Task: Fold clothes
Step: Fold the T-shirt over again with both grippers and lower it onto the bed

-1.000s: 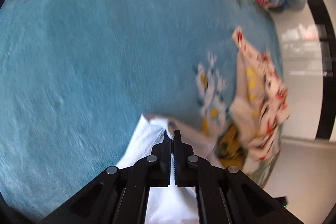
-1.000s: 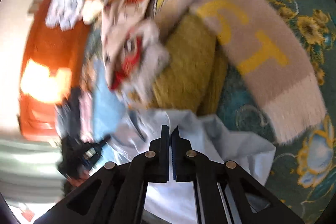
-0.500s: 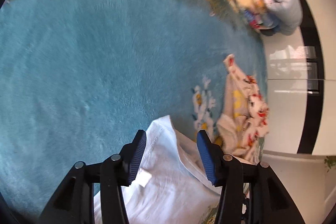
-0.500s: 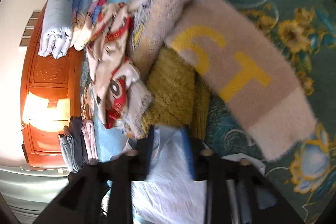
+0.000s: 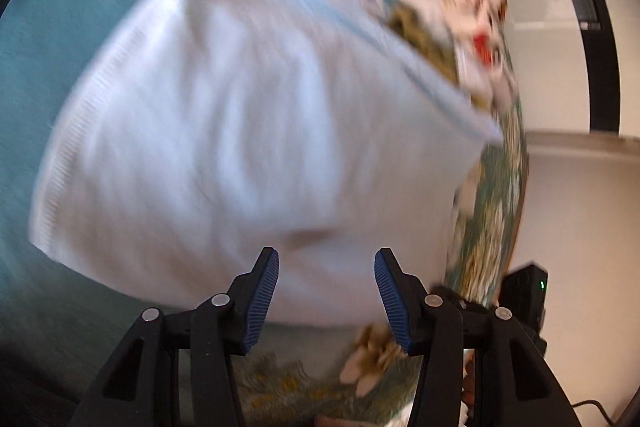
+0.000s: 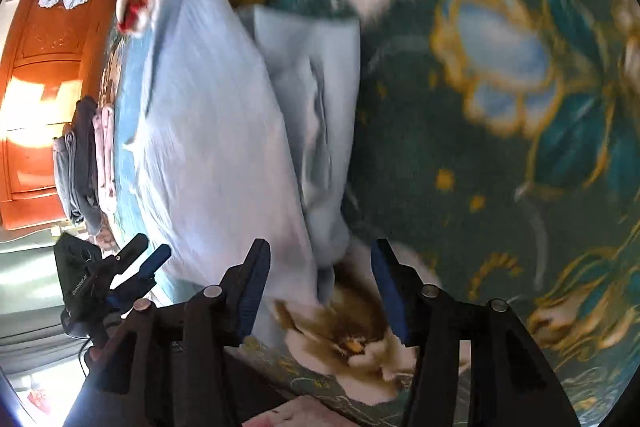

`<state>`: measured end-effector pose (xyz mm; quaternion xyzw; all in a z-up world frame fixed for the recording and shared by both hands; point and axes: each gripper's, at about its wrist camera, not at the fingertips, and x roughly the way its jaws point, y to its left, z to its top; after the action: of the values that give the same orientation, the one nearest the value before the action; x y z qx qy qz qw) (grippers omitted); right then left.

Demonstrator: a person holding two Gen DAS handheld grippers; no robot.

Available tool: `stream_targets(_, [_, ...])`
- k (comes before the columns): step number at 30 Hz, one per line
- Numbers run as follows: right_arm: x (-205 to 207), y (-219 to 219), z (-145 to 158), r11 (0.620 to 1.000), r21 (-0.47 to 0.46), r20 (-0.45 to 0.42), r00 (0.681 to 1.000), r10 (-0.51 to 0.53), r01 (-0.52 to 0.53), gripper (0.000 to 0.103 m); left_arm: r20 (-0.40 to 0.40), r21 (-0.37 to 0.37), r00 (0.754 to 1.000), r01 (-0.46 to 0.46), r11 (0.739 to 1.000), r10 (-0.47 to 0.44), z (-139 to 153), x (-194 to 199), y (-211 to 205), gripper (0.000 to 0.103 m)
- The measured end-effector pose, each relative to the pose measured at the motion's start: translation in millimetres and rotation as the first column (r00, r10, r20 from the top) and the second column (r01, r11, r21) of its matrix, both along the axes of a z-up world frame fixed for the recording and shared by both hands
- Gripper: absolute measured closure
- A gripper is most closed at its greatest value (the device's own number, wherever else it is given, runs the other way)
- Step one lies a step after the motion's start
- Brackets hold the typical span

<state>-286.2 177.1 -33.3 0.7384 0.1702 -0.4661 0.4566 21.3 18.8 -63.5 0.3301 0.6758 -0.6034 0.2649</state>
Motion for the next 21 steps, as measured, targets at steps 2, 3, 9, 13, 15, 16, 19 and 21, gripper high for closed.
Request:
stream_targets(2, [4,0,-4,1.000,-0.021,-0.010,1.000,-0.022,0.022,0.049,0.012,0.033,0.999,0.040,0.999,-0.041,-8,-15,5,0.050])
stream_targets(3, [6,-2,-4,0.999,-0.027,-0.013,0.999,-0.030,0.030,0.047,0.030,0.035,0.997,0.066,0.997,-0.067,-10,-22,8,0.051])
stream_targets(9, [23,-9,1,0.999,-0.008,-0.015,0.999,-0.052,0.052,0.086,0.059,0.044,0.978,0.200,0.979,-0.202,-12,-46,21,0.049])
stream_targets(13, [32,-20,23,0.998,-0.017,-0.066,0.996,-0.055,0.054,0.094,-0.035,0.087,0.997,0.078,0.993,-0.075,-16,-19,16,0.049])
stream_targets(15, [45,-33,50,0.997,-0.076,-0.129,0.992,0.010,-0.020,0.094,-0.107,0.077,0.992,-0.052,0.996,0.060,-8,11,8,0.049])
stream_targets(16, [52,-40,64,0.993,-0.104,-0.161,0.986,0.041,-0.058,0.094,-0.158,0.071,0.979,-0.122,0.990,0.131,-2,28,5,0.049])
stream_targets(19, [95,-61,106,0.951,-0.173,-0.303,0.933,0.195,-0.255,0.094,-0.207,-0.015,0.937,-0.290,0.957,0.281,26,85,-3,0.049])
stream_targets(21, [130,-70,124,0.889,-0.199,-0.410,0.859,0.307,-0.412,0.094,-0.193,-0.081,0.912,-0.383,0.920,0.362,43,125,-7,0.049])
